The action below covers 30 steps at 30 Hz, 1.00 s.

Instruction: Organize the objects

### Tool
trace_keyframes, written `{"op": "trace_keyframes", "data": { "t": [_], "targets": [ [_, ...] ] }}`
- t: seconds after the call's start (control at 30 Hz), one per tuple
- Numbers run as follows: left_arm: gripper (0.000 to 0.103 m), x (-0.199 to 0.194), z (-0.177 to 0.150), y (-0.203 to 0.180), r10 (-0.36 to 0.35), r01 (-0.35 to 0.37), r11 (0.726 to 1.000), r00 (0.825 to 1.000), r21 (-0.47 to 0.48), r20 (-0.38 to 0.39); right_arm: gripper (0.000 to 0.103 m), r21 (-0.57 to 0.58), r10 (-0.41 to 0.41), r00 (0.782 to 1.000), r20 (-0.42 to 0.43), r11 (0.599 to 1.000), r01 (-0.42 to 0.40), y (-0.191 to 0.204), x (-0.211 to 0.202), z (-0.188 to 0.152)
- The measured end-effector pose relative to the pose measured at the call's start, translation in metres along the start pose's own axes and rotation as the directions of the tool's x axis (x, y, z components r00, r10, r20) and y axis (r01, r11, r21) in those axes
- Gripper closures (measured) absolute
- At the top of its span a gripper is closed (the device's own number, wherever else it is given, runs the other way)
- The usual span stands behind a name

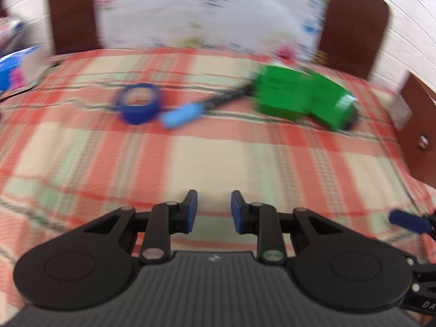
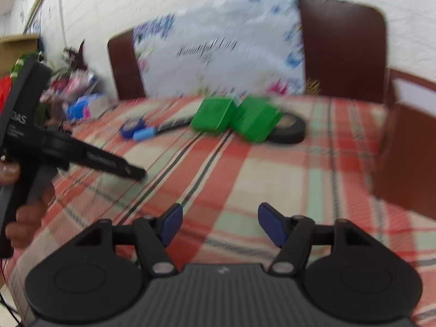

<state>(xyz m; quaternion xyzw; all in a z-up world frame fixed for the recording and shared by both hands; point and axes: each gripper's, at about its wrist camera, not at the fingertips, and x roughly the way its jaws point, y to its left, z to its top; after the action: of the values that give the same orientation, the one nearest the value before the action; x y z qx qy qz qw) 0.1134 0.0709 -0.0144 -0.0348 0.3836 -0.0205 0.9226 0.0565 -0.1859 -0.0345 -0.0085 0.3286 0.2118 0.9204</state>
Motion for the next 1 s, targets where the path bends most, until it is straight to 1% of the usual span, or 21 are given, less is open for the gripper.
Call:
{"op": "trace_keyframes", "data": {
  "t": [0.07,0.13,0.2,0.23,0.27,0.3,0.33,0.4,0.47,0.53,0.57,0.6,0.63,0.67,0.73,0.8,0.87,0.9,0.93,0.97,1.0],
  "targets": [
    [0.073,-0.001,0.001,0.036,0.083,-0.082,0.996,0.996,-0.036,0.026,0.039,-0.054,0.018,0.999,-0.037,0.998,-0.02,0.019,0.014,0.002],
    [0.073,0.003,0.002,0.076,0.166,-0.16,0.983,0.984,-0.095,0.062,0.041,-0.13,0.041,0.998,-0.042,0.991,-0.046,0.037,0.029,0.014],
    [0.073,0.005,0.003,0.11,0.234,-0.217,0.964,0.966,-0.152,0.106,0.042,-0.164,0.066,0.997,-0.028,0.984,-0.07,0.055,0.046,0.038],
    [0.074,0.006,0.001,0.122,0.258,-0.234,0.957,0.957,-0.172,0.133,0.042,-0.172,0.079,0.997,-0.015,0.982,-0.08,0.064,0.056,0.053],
    [0.073,0.003,-0.004,0.136,0.288,-0.255,0.949,0.942,-0.188,0.173,0.042,-0.173,0.104,0.995,0.002,0.98,-0.102,0.073,0.068,0.07],
    [0.074,0.004,-0.01,0.147,0.291,-0.247,0.945,0.934,-0.214,0.209,0.042,-0.174,0.132,0.991,0.014,0.976,-0.128,0.084,0.079,0.085],
    [0.072,0.001,-0.013,0.157,0.252,-0.19,0.948,0.938,-0.255,0.238,0.042,-0.183,0.158,0.987,0.024,0.971,-0.151,0.094,0.091,0.099],
    [0.071,-0.001,-0.014,0.165,0.222,-0.145,0.946,0.941,-0.288,0.254,0.041,-0.233,0.175,0.984,0.015,0.958,-0.167,0.12,0.124,0.12],
    [0.07,0.0,-0.013,0.167,0.214,-0.134,0.947,0.94,-0.291,0.265,0.04,-0.287,0.158,0.987,-0.016,0.945,-0.156,0.143,0.159,0.128],
    [0.069,0.0,-0.012,0.167,0.207,-0.123,0.947,0.94,-0.296,0.27,0.04,-0.347,0.128,0.991,-0.044,0.928,-0.136,0.162,0.192,0.128],
    [0.069,-0.001,-0.012,0.165,0.204,-0.119,0.946,0.941,-0.3,0.271,0.042,-0.361,0.106,0.992,-0.074,0.924,-0.126,0.167,0.208,0.126],
    [0.069,0.002,-0.011,0.164,0.201,-0.114,0.946,0.941,-0.304,0.272,0.044,-0.355,0.103,0.991,-0.088,0.926,-0.128,0.168,0.217,0.122],
    [0.068,0.0,-0.012,0.161,0.197,-0.109,0.946,0.941,-0.306,0.274,0.044,-0.333,0.117,0.991,-0.06,0.934,-0.13,0.167,0.217,0.121],
    [0.068,0.0,-0.014,0.16,0.194,-0.104,0.945,0.941,-0.311,0.276,0.044,-0.324,0.114,0.992,-0.06,0.937,-0.127,0.169,0.215,0.119],
    [0.068,-0.001,-0.015,0.159,0.191,-0.099,0.944,0.941,-0.316,0.278,0.044,-0.31,0.136,0.987,-0.082,0.938,-0.155,0.169,0.203,0.113],
    [0.067,-0.001,-0.016,0.16,0.189,-0.095,0.944,0.941,-0.317,0.28,0.044,-0.316,0.166,0.981,-0.102,0.929,-0.19,0.168,0.177,0.098],
    [0.066,0.0,-0.015,0.16,0.183,-0.089,0.944,0.942,-0.317,0.28,0.044,-0.346,0.186,0.975,-0.123,0.913,-0.217,0.165,0.144,0.072],
    [0.065,0.0,-0.015,0.16,0.179,-0.087,0.946,0.943,-0.313,0.279,0.044,-0.359,0.181,0.974,-0.135,0.908,-0.218,0.161,0.128,0.058],
    [0.063,0.0,-0.015,0.159,0.178,-0.089,0.948,0.944,-0.305,0.277,0.044,-0.36,0.179,0.976,-0.126,0.908,-0.213,0.154,0.11,0.044],
    [0.062,0.0,-0.014,0.157,0.18,-0.098,0.952,0.945,-0.291,0.273,0.044,-0.357,0.17,0.979,-0.11,0.913,-0.199,0.136,0.091,0.034],
    [0.061,0.0,-0.013,0.152,0.188,-0.115,0.956,0.946,-0.27,0.262,0.044,-0.351,0.135,0.987,-0.092,0.923,-0.159,0.119,0.076,0.027]
  ]
}}
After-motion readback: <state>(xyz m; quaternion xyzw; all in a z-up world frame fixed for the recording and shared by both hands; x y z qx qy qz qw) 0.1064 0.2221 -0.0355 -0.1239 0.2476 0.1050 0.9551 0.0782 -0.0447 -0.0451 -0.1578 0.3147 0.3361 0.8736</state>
